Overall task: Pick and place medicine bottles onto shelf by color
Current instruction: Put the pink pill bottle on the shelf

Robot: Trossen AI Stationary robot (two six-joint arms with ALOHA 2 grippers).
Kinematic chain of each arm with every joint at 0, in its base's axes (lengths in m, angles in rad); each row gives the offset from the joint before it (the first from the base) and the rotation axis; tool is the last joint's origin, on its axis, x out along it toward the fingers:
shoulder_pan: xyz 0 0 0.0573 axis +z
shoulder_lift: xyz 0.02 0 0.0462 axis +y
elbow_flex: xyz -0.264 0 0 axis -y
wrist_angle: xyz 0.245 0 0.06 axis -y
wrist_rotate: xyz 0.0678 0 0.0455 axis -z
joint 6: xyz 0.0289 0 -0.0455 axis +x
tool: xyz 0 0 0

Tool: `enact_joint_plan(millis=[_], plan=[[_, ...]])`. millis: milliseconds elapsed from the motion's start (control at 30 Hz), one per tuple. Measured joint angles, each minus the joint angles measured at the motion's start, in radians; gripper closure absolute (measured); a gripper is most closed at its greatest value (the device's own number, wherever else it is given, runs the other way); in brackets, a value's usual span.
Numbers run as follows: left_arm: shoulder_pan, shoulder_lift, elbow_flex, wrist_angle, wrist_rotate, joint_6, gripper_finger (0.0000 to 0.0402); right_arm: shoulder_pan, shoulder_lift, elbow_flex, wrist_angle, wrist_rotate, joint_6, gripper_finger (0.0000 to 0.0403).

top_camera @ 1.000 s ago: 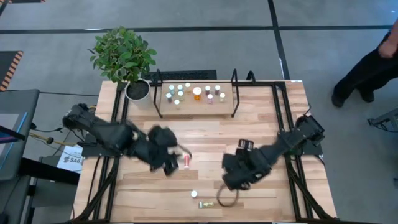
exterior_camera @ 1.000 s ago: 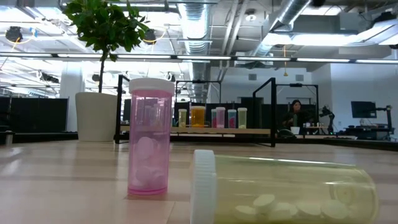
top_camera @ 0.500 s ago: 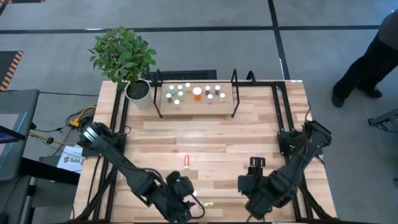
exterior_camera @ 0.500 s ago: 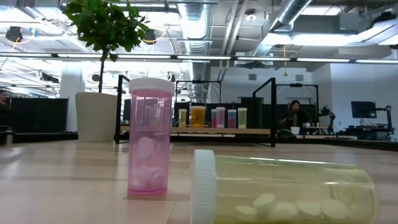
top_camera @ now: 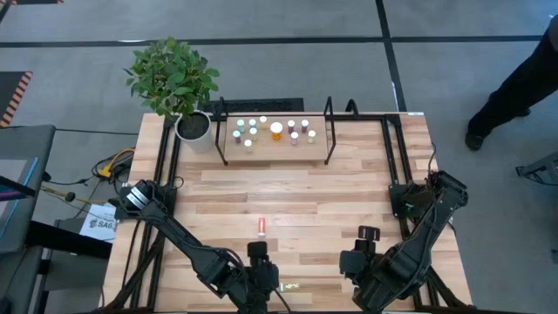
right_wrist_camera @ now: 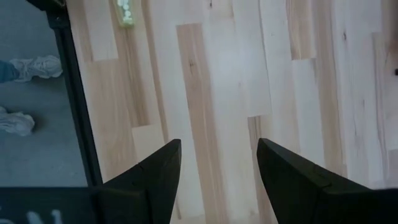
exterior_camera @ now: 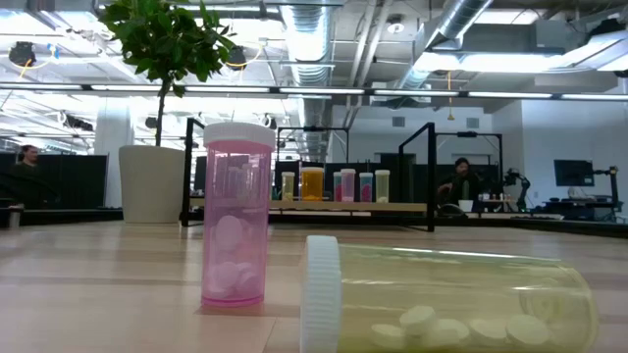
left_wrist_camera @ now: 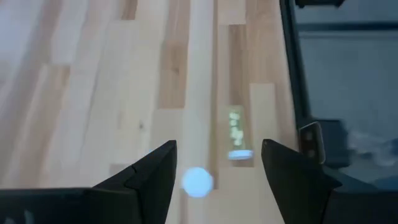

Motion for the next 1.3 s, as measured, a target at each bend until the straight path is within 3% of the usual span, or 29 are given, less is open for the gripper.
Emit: enact_joint_plan(millis=[200,800,1300], plan=[[0.011,0.035,0.001,-0.003,0.054,0.045,0.018,-0.021,0.0,0.0,0.0,0.029,-0.002,0.0168],[0.023,0.089,0.0,-0.068,0.045,0.038,0.018,-0.099,0.0,0.0,0.0,0.112,-0.089,0.0168],[0.04,0.089,0.0,-0.069,0.047,0.032,0.018,-0.099,0.006,0.0,0.0,0.112,-0.104,0.0168]])
